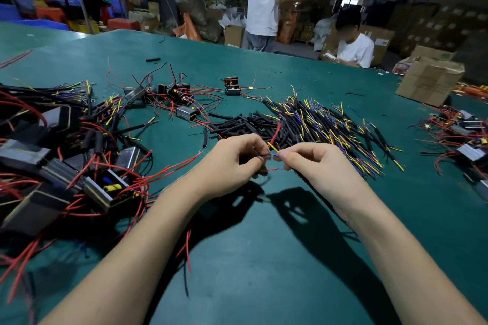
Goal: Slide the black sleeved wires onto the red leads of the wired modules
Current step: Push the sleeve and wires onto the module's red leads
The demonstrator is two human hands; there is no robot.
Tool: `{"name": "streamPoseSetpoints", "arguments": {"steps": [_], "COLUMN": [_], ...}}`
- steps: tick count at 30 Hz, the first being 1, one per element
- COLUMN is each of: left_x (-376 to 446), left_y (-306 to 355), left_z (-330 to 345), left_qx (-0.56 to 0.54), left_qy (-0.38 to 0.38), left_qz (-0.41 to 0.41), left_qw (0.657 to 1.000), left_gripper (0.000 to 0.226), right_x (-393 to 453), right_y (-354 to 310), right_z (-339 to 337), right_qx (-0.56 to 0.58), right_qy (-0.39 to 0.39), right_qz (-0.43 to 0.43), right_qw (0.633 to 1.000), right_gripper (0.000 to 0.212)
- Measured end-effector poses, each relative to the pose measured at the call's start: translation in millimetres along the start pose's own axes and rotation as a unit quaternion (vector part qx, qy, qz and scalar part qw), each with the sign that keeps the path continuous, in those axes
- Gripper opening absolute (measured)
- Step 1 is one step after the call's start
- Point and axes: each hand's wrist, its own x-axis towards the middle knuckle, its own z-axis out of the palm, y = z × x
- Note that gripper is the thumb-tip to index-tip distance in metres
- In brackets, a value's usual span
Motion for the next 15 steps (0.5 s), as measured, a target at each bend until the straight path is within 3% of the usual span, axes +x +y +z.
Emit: {"name": "streamPoseSetpoints", "arguments": {"steps": [3, 6, 10, 15], "left_x": [0.6, -1.3, -0.7, -0.4], "left_y": [2.0, 2.5, 3.5, 2.8], "left_z": [-4.0, -4.1, -1.5, -1.2], "left_qx": [-0.003, 0.067, 0.145, 0.158], "left_qy": [-0.017, 0.013, 0.027, 0.003], "left_qz": [-0.009, 0.020, 0.059, 0.026], "left_qw": [1.000, 0.997, 0.987, 0.987], "left_gripper": [0.006, 0.002, 0.012, 0.007], "right_x": [1.5, 0.7, -0.6, -2.8], "right_y": [1.8, 1.2, -2.8, -6.6], "right_z": [-3.0, -4.6, -5.7, -4.2], "right_qx": [0.023, 0.063, 0.079, 0.066], "right_qy": [0.002, -0.001, -0.031, -0.066], "right_qz": [0.012, 0.033, 0.041, 0.046], "right_qw": [1.000, 0.997, 0.996, 0.995], "right_gripper": [0.013, 0.011, 0.011, 0.019]}}
